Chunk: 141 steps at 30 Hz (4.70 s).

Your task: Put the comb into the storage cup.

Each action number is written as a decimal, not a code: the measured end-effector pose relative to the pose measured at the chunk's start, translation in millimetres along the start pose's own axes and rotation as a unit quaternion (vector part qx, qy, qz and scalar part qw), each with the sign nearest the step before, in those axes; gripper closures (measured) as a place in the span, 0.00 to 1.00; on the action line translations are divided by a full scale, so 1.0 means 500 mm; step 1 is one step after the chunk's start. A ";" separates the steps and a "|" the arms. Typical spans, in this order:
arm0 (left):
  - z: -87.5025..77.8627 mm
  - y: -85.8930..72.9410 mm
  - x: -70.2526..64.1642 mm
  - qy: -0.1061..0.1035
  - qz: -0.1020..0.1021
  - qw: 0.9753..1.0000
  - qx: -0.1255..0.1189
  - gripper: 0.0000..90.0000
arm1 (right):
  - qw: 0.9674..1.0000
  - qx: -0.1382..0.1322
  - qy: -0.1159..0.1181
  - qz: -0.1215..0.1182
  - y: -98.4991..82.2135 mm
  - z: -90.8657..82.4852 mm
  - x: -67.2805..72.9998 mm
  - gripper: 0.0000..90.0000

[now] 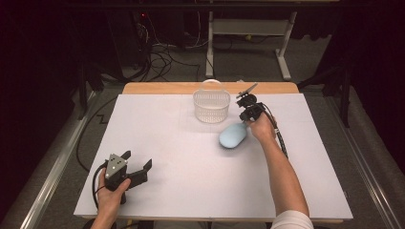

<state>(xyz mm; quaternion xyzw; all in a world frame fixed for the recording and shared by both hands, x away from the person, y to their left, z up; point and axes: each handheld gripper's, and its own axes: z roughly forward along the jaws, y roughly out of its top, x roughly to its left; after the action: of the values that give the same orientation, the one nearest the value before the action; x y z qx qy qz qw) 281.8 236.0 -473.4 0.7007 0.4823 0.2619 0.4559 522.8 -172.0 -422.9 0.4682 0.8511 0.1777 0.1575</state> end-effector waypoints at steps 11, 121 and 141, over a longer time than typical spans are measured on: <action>0.000 0.000 0.003 0.007 -0.003 1.000 0.001 0.17 | 1.000 0.002 0.003 0.005 -0.023 -0.016 -0.005 1.00; -0.005 -0.002 0.008 0.017 -0.022 1.000 -0.005 0.16 | 0.999 -0.008 0.051 0.016 -0.197 -0.084 0.016 0.99; -0.006 0.004 0.001 0.005 -0.013 1.000 -0.013 0.15 | 0.998 -0.013 0.052 0.021 -0.228 -0.103 0.030 0.89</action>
<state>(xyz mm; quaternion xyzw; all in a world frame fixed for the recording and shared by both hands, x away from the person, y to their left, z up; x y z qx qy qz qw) 280.3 237.5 -470.5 0.6872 0.4900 0.2661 0.4657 408.6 -224.1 -429.9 0.4737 0.8458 0.2164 0.1157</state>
